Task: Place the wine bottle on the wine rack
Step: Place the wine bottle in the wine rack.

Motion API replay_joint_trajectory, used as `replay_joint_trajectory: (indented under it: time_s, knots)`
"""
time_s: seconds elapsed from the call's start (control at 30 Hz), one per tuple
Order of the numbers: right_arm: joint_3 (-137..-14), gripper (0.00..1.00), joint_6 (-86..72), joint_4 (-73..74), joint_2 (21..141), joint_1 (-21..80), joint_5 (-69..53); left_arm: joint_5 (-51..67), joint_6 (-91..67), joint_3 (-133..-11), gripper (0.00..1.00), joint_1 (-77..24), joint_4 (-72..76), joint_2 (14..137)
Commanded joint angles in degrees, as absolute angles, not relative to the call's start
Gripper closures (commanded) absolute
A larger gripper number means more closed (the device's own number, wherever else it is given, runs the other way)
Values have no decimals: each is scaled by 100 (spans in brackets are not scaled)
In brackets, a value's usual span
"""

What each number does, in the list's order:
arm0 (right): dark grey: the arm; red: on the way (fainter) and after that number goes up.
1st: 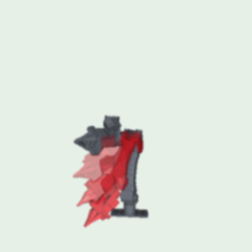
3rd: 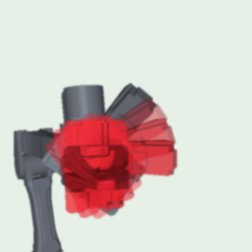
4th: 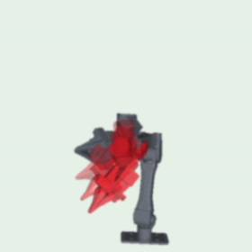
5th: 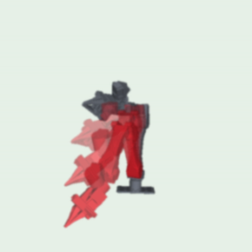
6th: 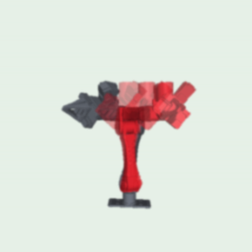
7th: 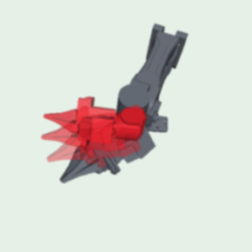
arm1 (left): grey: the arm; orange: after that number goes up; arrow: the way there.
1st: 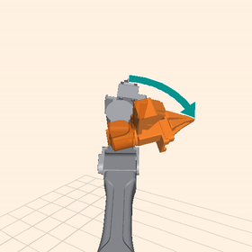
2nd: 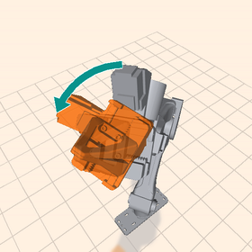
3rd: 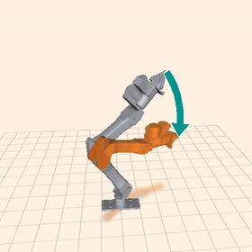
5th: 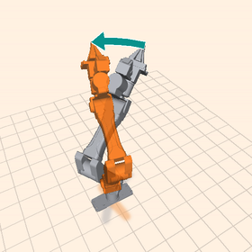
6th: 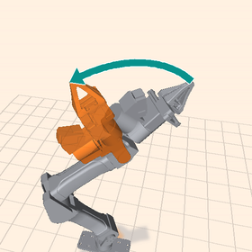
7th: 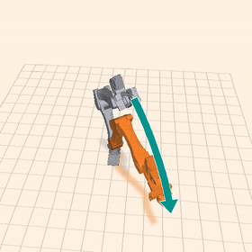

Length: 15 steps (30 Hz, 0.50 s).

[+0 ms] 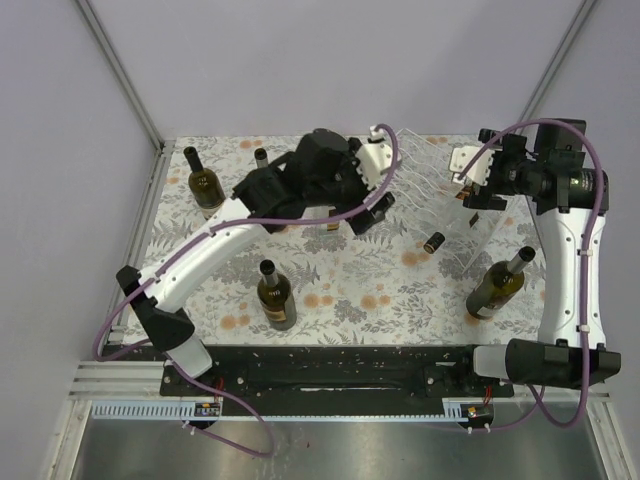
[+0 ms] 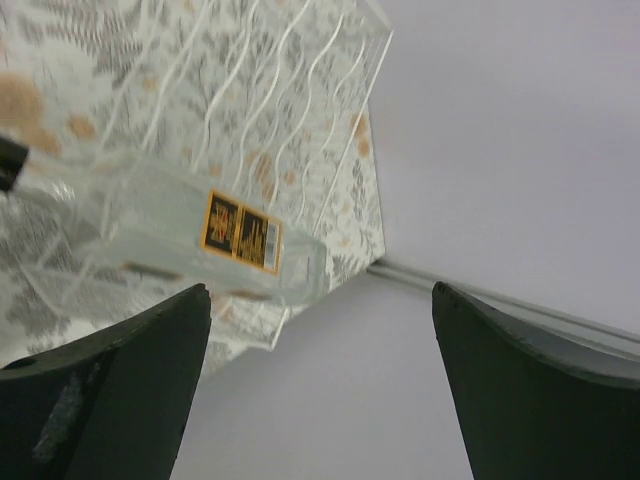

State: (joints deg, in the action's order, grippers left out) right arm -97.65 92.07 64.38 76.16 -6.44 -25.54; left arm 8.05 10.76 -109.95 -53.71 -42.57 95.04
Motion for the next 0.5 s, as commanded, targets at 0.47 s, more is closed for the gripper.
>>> replay_joint_trajectory:
  time_s: [0.47]
  knots:
    - [-10029,1,4835,5222,7936,1141,-4139,1863,1003,-12085,1,-2839,-5081,10001]
